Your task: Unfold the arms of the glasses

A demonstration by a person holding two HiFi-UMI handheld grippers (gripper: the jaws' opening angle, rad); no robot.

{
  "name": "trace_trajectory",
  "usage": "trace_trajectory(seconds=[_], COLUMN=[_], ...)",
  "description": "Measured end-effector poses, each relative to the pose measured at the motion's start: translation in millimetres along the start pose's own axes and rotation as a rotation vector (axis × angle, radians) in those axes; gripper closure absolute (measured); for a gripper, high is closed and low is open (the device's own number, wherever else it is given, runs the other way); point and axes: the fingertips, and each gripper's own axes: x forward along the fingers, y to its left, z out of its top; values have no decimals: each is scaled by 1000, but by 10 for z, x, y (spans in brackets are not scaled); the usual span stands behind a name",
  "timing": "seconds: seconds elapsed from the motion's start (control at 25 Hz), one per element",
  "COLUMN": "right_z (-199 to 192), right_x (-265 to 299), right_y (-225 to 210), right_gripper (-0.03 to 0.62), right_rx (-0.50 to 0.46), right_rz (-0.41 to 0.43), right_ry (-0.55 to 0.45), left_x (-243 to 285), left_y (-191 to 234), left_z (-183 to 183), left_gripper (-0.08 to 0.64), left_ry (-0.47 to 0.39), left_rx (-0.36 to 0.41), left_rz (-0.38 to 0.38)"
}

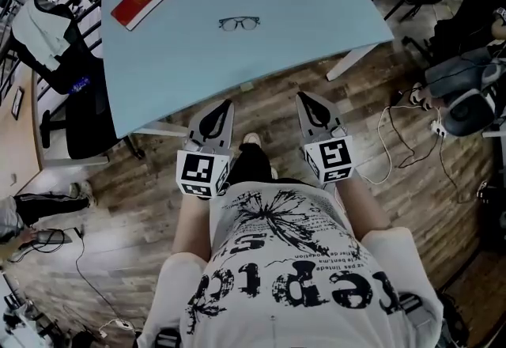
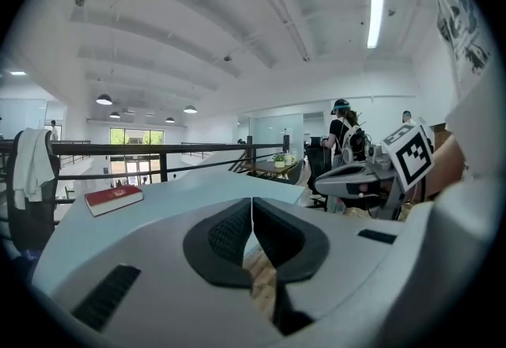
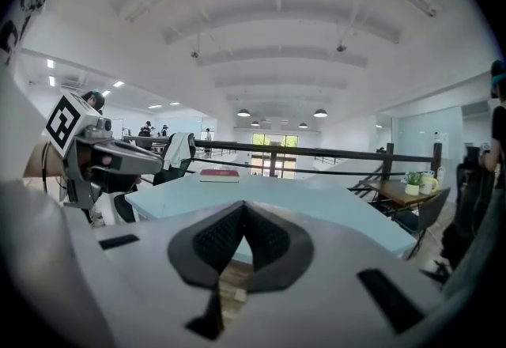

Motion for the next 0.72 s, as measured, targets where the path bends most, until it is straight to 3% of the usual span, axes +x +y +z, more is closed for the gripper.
trace_trajectory(seconds=[0.44,0.72], right_z=[92,358], right_x=[1296,2331], right_y=[-687,-1030], right_gripper=[581,581], right_rx=[-4,-4], right_rz=[45,81], right_ry=[46,62], left_x=[1270,1985], left_y=[764,1491], left_z=[189,430], left_gripper=[540,539], left_ry=[8,-4], left_rx=[-17,-25], left_rz=[8,21])
